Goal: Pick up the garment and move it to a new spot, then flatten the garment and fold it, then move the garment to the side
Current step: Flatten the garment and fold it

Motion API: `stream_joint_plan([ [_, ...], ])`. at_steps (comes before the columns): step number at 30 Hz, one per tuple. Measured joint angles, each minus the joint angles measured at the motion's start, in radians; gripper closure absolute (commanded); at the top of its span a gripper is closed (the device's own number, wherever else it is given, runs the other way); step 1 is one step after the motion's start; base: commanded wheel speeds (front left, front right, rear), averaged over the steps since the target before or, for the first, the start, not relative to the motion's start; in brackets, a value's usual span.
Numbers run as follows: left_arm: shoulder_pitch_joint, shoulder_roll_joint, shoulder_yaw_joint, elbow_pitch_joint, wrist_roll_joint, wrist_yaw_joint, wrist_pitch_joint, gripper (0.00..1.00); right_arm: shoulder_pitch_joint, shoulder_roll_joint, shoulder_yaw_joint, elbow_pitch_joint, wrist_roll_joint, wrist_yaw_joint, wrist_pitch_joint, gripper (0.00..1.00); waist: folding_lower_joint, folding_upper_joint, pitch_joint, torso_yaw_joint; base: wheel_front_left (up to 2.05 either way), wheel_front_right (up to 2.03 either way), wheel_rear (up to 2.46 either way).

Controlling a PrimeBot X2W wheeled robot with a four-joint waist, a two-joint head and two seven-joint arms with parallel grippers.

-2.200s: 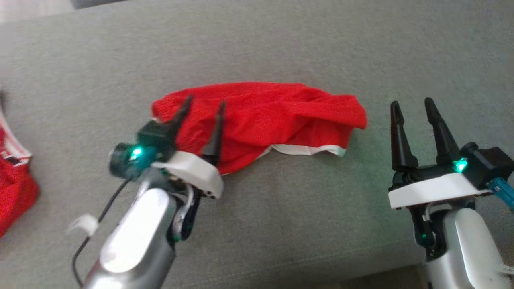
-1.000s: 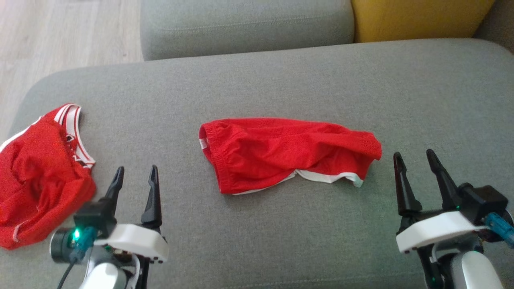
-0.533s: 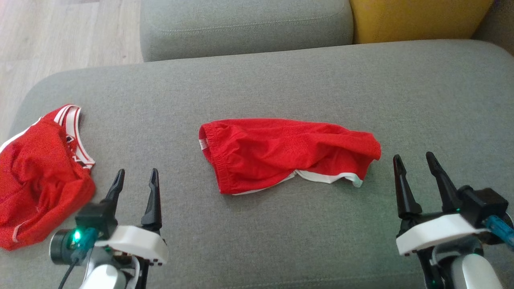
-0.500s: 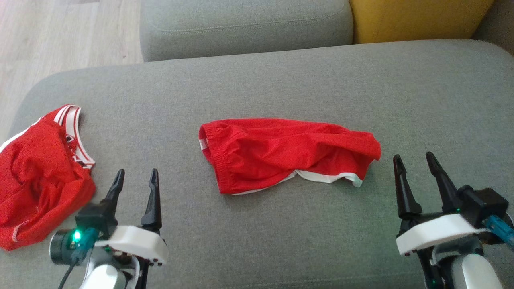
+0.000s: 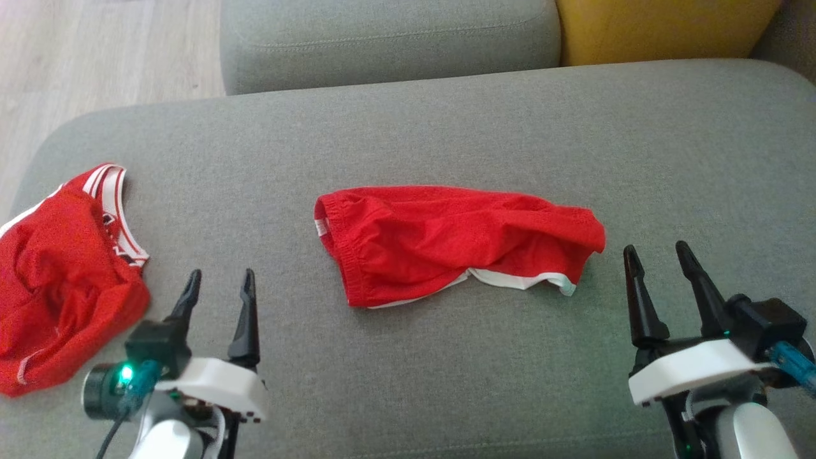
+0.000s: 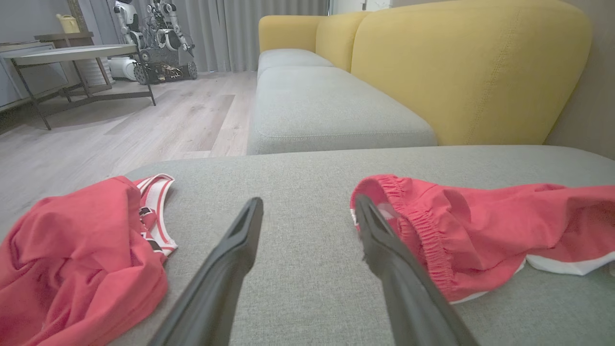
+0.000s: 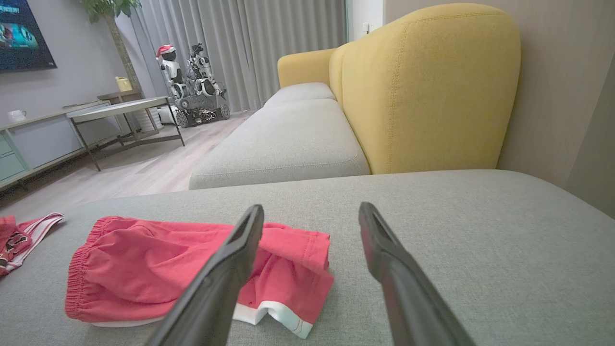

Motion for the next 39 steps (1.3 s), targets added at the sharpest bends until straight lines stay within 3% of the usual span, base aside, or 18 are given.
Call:
stream_joint_plan([
  [9,-0.077,-0.006,-0.092,0.011,0.013,-0.078,0.044,0.00,-0.019,0.000,0.010,-0.003,0.002,0.000,-0.001,0.00,0.0000,0.0000,0.045,-0.009,0.00,0.00,0.00],
  [13,-0.157,-0.038,-0.145,0.066,0.018,-0.140,0.084,0.00,-0.053,0.000,0.022,-0.004,0.011,0.000,-0.006,0.00,0.0001,0.0000,0.089,-0.029,0.00,0.00,0.00],
  [23,-0.192,-0.064,-0.173,0.213,-0.044,-0.214,0.165,0.00,-0.069,0.000,0.031,0.014,0.025,0.000,-0.031,0.00,0.0002,0.0000,0.148,-0.080,0.00,0.00,0.00],
  [25,-0.197,-0.069,-0.187,0.219,-0.065,-0.240,0.177,0.68,-0.070,0.000,0.028,0.018,0.028,0.000,-0.033,0.00,0.0002,0.0000,0.153,-0.083,0.00,0.00,0.00],
  [26,-0.198,-0.075,-0.187,0.219,-0.080,-0.255,0.179,0.97,-0.070,0.000,0.028,0.021,0.028,0.000,-0.033,0.00,0.0002,0.0000,0.154,-0.083,0.00,0.00,0.00],
  [32,-0.207,-0.075,-0.189,0.176,-0.084,-0.263,0.174,1.00,-0.088,0.000,0.017,0.027,0.028,0.000,-0.041,0.00,0.0001,0.0000,0.157,-0.079,0.00,0.00,0.00],
  [39,-0.185,-0.041,-0.189,-0.010,-0.089,-0.244,0.205,1.00,-0.088,0.000,0.005,0.030,0.031,0.000,-0.042,0.00,0.0001,0.0000,0.156,-0.058,0.00,0.00,0.00],
])
